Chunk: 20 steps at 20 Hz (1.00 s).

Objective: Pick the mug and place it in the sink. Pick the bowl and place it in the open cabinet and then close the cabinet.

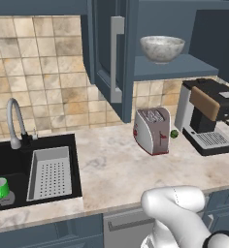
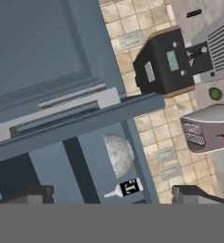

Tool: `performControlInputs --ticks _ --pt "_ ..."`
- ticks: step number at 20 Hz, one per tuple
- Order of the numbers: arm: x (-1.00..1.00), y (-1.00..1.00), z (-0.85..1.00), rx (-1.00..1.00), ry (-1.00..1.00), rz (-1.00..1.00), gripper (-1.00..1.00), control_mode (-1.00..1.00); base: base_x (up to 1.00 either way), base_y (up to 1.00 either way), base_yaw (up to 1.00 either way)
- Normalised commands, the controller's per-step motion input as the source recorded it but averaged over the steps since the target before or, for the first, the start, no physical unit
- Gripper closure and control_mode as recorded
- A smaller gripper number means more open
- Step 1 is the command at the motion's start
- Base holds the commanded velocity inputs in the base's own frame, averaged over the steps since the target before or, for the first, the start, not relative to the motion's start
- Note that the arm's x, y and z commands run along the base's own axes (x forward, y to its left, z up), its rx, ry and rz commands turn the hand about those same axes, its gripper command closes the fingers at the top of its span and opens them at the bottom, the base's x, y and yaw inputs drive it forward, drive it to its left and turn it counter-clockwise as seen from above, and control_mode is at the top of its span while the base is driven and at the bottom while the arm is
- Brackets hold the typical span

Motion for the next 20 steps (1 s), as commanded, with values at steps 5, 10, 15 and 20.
performControlInputs --ticks 5,10,15,20 --pt "0.32 -0.08 -0.29 -0.06 -0.08 0.08 -1.00 -1.00 0.00 0.00 0.00" --pt "0.30 -0.14 -0.20 -0.03 -0.05 0.07 -1.00 -1.00 0.00 0.00 0.00" --pt "0.37 -0.17 -0.06 0.00 -0.04 0.05 -1.00 -1.00 0.00 0.00 0.00" --pt "0.36 -0.33 -0.04 0.00 0.00 0.01 -1.00 -1.00 0.00 0.00 0.00"
